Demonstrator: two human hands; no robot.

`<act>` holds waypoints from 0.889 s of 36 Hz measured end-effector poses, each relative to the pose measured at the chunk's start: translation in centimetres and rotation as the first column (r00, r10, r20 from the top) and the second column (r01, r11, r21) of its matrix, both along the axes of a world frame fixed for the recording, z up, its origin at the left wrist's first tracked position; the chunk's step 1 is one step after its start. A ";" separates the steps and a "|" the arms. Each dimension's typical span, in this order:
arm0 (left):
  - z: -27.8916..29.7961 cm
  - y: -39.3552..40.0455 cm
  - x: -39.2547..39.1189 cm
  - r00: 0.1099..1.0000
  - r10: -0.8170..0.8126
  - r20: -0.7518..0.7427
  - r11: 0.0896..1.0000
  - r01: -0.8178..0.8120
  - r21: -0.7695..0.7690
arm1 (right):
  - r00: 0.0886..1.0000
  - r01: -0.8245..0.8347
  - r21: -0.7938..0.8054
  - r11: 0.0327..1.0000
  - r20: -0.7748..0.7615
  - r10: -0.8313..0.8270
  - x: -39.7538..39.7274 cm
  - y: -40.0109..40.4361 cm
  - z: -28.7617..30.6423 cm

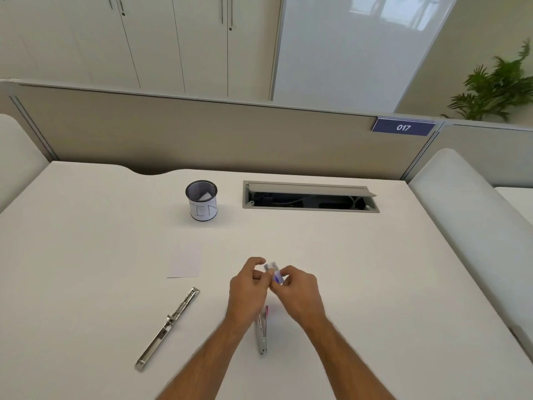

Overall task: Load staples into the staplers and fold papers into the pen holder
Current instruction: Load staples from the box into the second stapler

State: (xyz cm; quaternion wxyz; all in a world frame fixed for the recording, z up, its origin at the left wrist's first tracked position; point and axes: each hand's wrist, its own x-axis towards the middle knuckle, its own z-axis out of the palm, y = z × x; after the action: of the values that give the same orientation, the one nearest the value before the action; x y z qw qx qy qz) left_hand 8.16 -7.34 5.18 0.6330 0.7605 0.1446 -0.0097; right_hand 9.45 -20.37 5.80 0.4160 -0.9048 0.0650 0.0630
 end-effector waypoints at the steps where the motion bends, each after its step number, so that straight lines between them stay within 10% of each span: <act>1: 0.1 -0.3 0.2 1.000 0.004 -0.001 1.000 -0.004 0.011 | 0.999 0.047 -0.042 0.998 -0.004 -0.048 0.6 -0.5 -0.3; 32: -1.0 -3.7 5.6 1.000 0.024 -0.005 0.979 -0.023 0.203 | 0.972 0.161 -0.333 0.929 -0.111 -0.209 9.8 -7.4 -5.0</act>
State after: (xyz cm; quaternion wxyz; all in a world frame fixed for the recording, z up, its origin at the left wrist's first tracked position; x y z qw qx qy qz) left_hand 13.73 -11.07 4.23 0.5517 0.8192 0.1562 0.0096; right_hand 19.28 -27.82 0.77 0.2614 -0.9433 0.1895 0.0773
